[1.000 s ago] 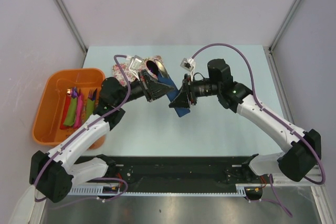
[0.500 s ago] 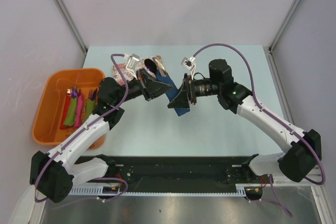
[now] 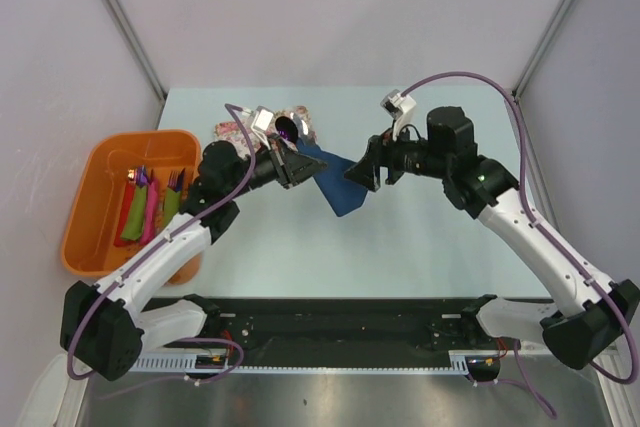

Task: Place the utensils on the paper napkin and roll it up

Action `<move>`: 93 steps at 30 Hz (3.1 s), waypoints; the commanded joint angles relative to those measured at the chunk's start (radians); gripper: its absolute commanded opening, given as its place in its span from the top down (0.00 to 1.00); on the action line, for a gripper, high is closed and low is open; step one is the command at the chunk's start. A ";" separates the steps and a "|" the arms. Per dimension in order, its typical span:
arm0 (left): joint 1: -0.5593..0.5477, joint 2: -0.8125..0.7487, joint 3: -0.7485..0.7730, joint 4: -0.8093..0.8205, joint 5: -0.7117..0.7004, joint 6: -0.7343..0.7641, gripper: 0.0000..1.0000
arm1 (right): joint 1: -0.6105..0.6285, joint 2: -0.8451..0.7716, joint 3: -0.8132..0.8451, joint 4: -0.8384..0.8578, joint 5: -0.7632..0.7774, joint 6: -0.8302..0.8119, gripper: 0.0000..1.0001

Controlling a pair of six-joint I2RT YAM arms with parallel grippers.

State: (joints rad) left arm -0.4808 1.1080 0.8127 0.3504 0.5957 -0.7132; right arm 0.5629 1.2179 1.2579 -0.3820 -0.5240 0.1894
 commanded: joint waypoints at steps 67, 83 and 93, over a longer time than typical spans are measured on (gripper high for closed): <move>0.011 0.019 0.040 0.209 0.095 -0.124 1.00 | 0.077 0.058 -0.011 0.127 -0.120 -0.002 0.36; 0.011 0.010 0.026 0.317 0.139 -0.173 1.00 | 0.075 0.072 -0.046 0.201 -0.273 0.108 0.56; 0.011 -0.005 0.020 0.250 0.101 -0.158 0.94 | 0.066 0.062 -0.034 0.250 -0.288 0.183 1.00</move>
State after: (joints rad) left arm -0.4652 1.1378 0.8303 0.5755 0.7414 -0.8837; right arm 0.6289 1.2888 1.2072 -0.1909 -0.8055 0.3241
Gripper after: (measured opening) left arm 0.114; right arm 0.057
